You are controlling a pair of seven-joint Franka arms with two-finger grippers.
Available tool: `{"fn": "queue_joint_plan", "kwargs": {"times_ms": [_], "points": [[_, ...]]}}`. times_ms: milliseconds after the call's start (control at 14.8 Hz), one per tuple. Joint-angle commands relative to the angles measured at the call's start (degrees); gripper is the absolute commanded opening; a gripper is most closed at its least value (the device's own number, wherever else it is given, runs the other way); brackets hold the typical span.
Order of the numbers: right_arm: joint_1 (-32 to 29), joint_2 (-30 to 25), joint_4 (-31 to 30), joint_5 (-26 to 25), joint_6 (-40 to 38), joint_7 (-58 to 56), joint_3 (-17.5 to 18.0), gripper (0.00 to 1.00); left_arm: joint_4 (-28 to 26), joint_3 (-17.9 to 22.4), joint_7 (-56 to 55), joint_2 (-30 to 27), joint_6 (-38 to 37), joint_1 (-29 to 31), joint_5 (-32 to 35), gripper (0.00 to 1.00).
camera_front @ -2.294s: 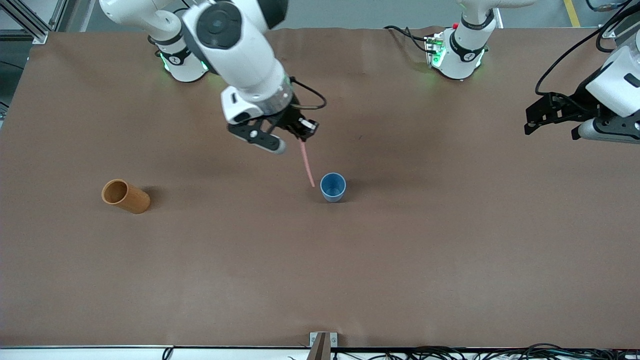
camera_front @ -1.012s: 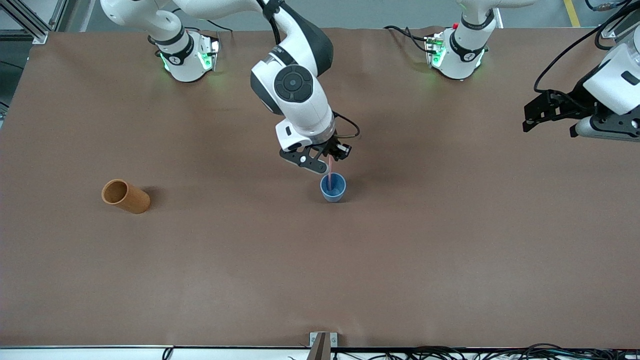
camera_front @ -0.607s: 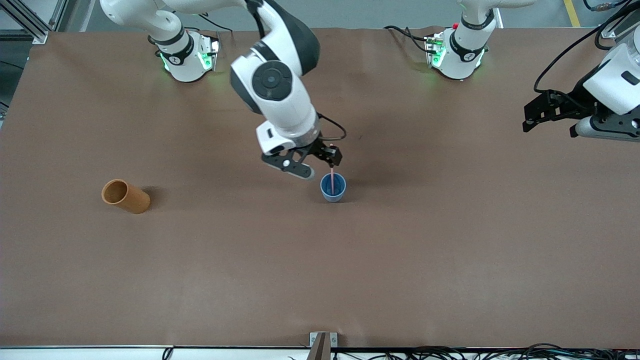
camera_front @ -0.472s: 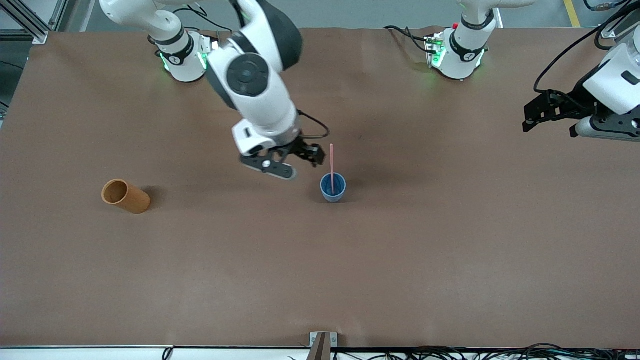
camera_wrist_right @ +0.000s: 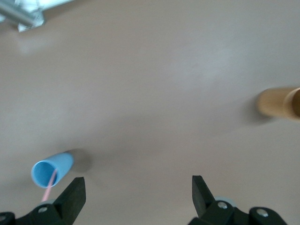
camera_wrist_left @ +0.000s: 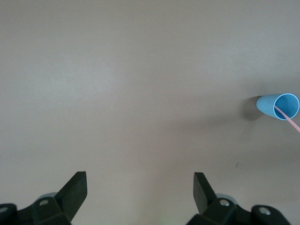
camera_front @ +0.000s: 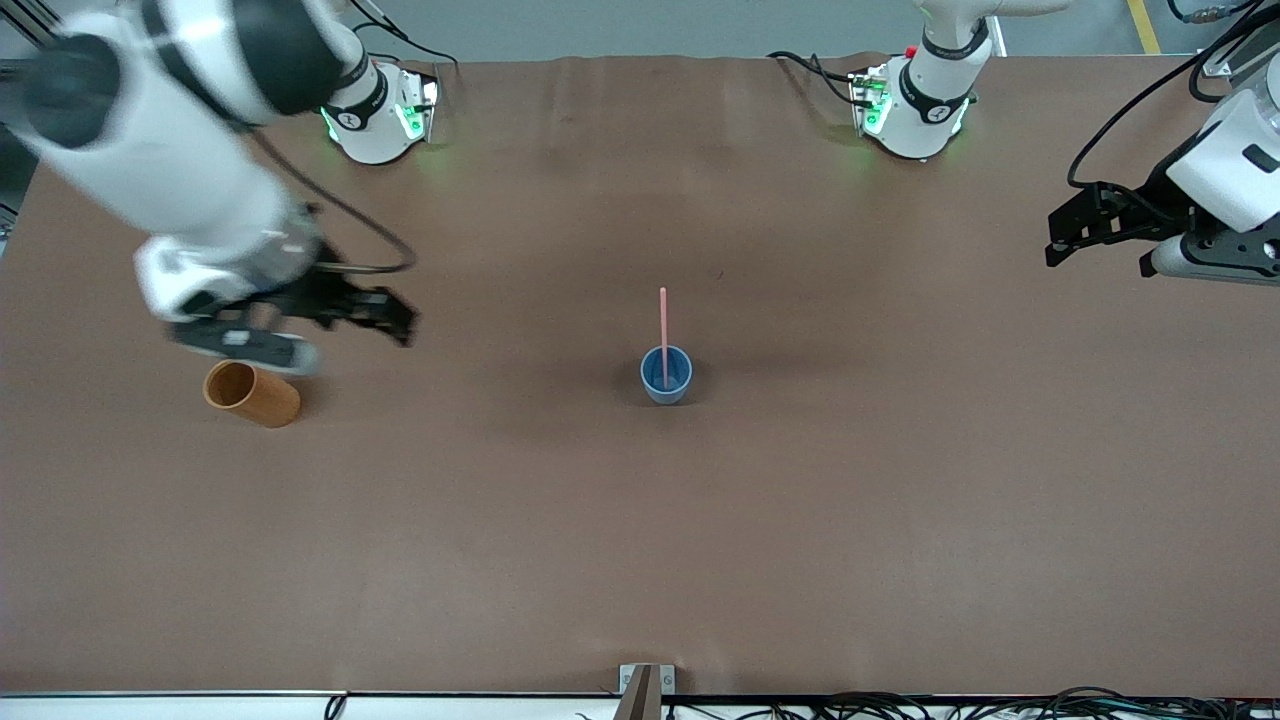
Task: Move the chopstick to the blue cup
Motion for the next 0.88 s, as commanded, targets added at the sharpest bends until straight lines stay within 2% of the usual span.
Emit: {"fn": "queue_joint_plan", "kwargs": {"times_ms": [0,202,337,472,810], "points": [[-7.56,-7.39,-7.29,-0.45,0.98,-9.02,1.37,1.00,0.37,0.03,0.00,0.15,0.37,0.40,-0.46,1.00],[-13.72,-11.60,-10.81,-0.63,-0.42,-15.02,1.37,1.00,1.86,0.21,-0.09,1.12,0.37,0.05,-0.28,1.00],[-14.26,-14.33,-12.40,-3.77,-0.60,-16.26,1.37,1.00,1.87,0.12,-0.09,1.12,0.37,0.13,-0.37,1.00],[-14.26,-14.87,-11.88,-7.12,-1.83,-16.88,1.55,1.00,1.87,0.21,-0.09,1.20,0.28,0.31,-0.46,1.00],[-16.46,-13.47,-8.02,-6.43,-1.83,-23.20,1.29,1.00,1.87,0.21,-0.09,1.20,0.28,0.40,-0.28,1.00]]}}
